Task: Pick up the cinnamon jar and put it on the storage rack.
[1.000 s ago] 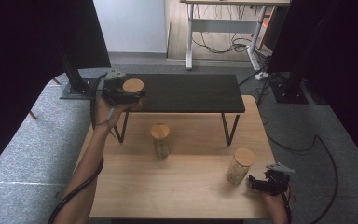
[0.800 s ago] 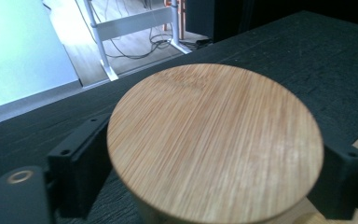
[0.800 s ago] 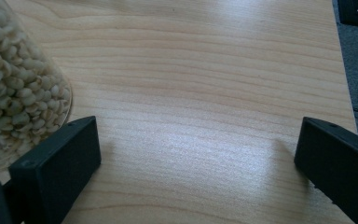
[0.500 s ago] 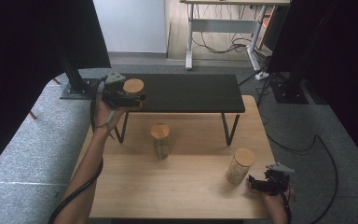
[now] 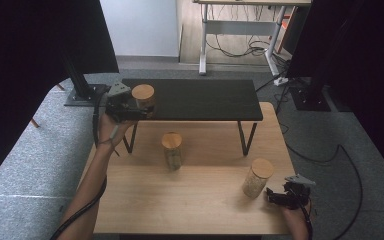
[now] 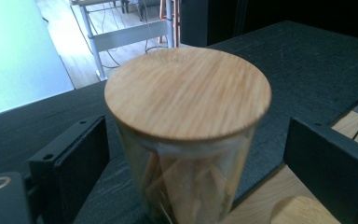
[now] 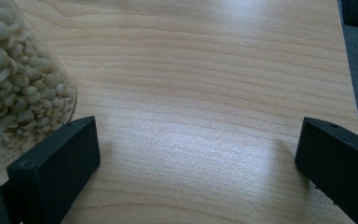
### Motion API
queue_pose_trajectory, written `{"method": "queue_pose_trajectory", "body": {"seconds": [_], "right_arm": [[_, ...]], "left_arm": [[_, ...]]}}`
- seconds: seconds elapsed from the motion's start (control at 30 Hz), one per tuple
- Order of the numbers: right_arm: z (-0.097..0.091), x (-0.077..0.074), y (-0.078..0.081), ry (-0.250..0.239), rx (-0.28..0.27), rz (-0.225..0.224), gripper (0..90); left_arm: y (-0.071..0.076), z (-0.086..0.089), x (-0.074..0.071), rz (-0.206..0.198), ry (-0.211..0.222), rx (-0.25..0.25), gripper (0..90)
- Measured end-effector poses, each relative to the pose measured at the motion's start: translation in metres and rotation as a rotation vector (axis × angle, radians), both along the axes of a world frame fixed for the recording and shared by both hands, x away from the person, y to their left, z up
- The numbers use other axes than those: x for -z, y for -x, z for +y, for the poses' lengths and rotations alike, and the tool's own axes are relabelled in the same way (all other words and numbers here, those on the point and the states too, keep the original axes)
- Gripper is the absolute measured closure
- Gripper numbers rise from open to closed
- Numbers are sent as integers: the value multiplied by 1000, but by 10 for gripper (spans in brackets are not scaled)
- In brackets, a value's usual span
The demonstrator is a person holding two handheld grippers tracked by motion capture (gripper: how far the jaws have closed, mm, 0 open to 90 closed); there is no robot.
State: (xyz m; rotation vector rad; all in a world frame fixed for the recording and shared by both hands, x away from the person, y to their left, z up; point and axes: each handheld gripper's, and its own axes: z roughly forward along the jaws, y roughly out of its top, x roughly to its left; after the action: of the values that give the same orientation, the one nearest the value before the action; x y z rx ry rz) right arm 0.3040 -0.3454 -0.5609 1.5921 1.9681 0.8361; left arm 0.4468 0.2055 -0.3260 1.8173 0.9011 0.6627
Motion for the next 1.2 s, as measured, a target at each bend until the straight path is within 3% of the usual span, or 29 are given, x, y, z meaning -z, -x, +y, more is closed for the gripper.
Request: {"method": "queue_pose_trajectory", "body": {"seconds": [0.4, 0.63, 1.2], "right_arm": [[0, 0, 0, -1, -4, -2, 5], [0, -1, 2, -4, -23, -15, 58], [2, 0, 1, 0, -27, 2, 0]], "left_arm": [[14, 1, 6, -11, -15, 18, 57], [23, 0, 9, -21, -25, 29, 57], [49, 1, 21, -27, -31, 56, 54]]}}
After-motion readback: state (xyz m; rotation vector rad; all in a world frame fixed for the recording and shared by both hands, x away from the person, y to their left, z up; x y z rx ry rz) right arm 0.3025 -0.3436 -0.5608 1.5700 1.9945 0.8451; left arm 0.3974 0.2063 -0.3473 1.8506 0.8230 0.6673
